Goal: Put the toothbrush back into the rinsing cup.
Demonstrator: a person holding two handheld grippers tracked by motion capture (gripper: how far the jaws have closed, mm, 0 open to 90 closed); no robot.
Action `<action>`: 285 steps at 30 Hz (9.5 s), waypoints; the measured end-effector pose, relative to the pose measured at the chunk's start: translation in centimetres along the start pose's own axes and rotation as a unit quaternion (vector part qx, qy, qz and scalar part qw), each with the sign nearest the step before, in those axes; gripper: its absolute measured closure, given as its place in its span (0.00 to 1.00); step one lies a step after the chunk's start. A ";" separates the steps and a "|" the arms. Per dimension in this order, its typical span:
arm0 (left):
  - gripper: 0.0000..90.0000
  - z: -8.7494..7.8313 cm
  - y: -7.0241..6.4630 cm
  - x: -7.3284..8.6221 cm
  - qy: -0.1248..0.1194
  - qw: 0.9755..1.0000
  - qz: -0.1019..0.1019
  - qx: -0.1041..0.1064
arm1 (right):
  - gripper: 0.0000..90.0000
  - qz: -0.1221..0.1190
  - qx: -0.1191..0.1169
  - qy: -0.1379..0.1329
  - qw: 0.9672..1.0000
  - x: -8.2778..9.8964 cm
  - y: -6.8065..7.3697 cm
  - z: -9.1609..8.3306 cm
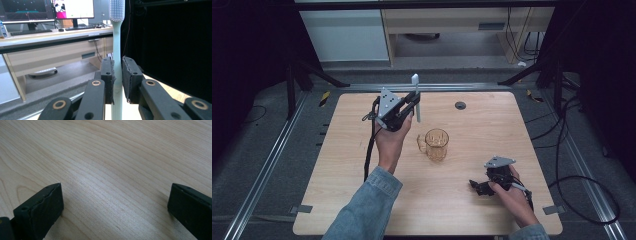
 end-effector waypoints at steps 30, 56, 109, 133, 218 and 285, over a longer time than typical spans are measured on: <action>0.88 -0.7 -0.8 5.4 -0.024 0.999 -0.022 -0.006 | 0.01 -0.002 -0.001 0.000 1.000 0.0 0.0 0.0; 0.88 0.2 -1.0 8.1 -0.005 0.999 -0.033 -0.005 | 0.01 -0.002 -0.002 0.000 1.000 0.0 0.0 0.0; 0.88 0.2 -1.6 13.4 0.033 0.999 -0.041 -0.005 | 0.01 -0.005 -0.004 0.000 1.000 0.0 0.0 0.0; 0.88 0.0 -1.8 14.1 0.043 0.998 -0.037 -0.004 | 0.01 -0.005 -0.005 0.000 1.000 0.0 0.1 0.0; 0.20 -3.7 -1.0 10.6 0.211 0.976 -0.034 0.051 | 0.01 -0.005 -0.005 0.000 1.000 0.0 0.1 0.0; 0.07 -9.0 11.1 18.6 0.487 0.872 -0.005 -0.035 | 0.00 -0.010 -0.009 -0.001 1.000 0.1 0.2 0.0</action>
Point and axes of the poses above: each handheld gripper's, and its own axes: z roughly forward along the jaws, x roughly out of its underside, y roughly to its left, the point moved 3 cm from there along z, roughly forward along the jaws
